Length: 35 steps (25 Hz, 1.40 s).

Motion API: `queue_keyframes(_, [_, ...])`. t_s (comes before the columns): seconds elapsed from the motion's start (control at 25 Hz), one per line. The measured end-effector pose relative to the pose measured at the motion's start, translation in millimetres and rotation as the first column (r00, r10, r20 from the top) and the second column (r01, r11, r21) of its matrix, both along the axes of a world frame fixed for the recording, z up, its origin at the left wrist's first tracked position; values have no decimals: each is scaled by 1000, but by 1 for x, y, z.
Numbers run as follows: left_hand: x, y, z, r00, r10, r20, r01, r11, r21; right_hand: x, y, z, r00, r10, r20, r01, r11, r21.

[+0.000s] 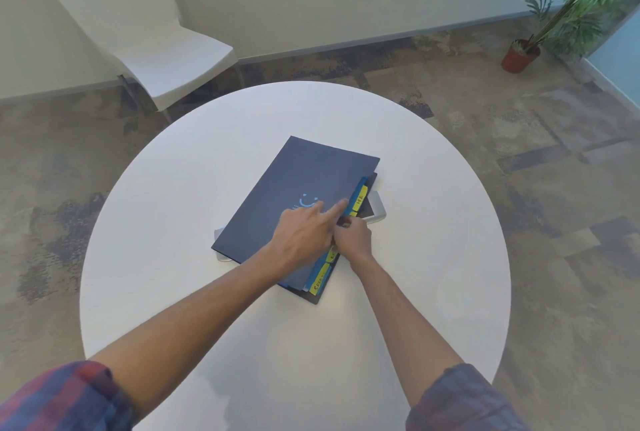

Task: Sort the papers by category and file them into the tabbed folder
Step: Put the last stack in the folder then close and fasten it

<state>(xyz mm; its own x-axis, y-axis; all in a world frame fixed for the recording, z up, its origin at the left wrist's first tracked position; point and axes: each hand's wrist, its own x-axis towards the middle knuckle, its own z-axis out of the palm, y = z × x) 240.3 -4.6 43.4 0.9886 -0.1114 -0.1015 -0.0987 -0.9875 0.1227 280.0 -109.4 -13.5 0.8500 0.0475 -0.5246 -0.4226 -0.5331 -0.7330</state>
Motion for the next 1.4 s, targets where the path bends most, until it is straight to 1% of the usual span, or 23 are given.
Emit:
queue_keyframes(0.04, [2, 10, -7, 996, 74, 50, -71, 997, -43, -4, -6, -3, 996, -74, -39, 76, 996, 53])
queue_keyframes(0.08, [5, 24, -17, 983, 174, 50, -171, 983, -61, -7, -11, -7, 992, -111, -61, 115, 990, 77])
queue_keyframes(0.12, [8, 41, -28, 961, 278, 3, -277, 960, -42, -10, -16, -10, 989, -127, -74, 134, 987, 93])
queue_keyframes(0.2, [9, 72, -50, 870, 473, -141, -470, 881, 52, -15, -21, -14, 987, -140, -76, 147, 984, 97])
queue_keyframes(0.24, [6, 84, -59, 820, 535, -206, -531, 844, 77, -17, -22, -16, 990, -129, -55, 133, 989, 66])
queue_keyframes(0.28, [1, 91, -67, 786, 562, -257, -564, 822, 75, -20, -23, -17, 993, -117, -30, 117, 993, 18])
queue_keyframes(0.36, [-9, 100, -78, 777, 549, -309, -573, 819, 13, -24, -24, -18, 996, -82, 17, 83, 993, -78])
queue_keyframes(0.48, [-25, 104, -84, 807, 522, -277, -558, 827, -67, -37, -24, -20, 998, -32, 58, 39, 993, -111])
queue_keyframes(0.64, [-55, 90, -83, 812, 516, -272, -551, 832, -66, -58, -29, -27, 996, -24, 83, 34, 992, -118])
queue_keyframes(0.8, [-109, 58, -84, 774, 560, -296, -602, 795, -73, -87, -45, -32, 995, -30, 96, 43, 990, -132])
queue_keyframes(0.92, [-153, 29, -87, 757, 587, -287, -627, 776, -67, -113, -63, -35, 996, -54, 73, 62, 991, -121])
queue_keyframes(1.08, [-191, -7, -85, 745, 584, -323, -618, 786, -3, -130, -86, -33, 988, -153, -16, 152, 985, -76])
queue_keyframes(1.16, [-196, -18, -80, 737, 585, -339, -608, 793, 46, -133, -95, -28, 978, -201, -46, 201, 980, -18])
queue_keyframes(1.24, [-191, -28, -70, 754, 570, -327, -584, 809, 64, -137, -100, -20, 974, -219, -60, 222, 973, 55])
queue_keyframes(1.32, [-177, -41, -58, 782, 518, -347, -552, 834, 2, -139, -101, -14, 974, -213, -83, 222, 967, 127])
queue_keyframes(1.4, [-162, -59, -47, 788, 448, -423, -533, 840, -103, -139, -100, -9, 972, -200, -121, 223, 948, 227])
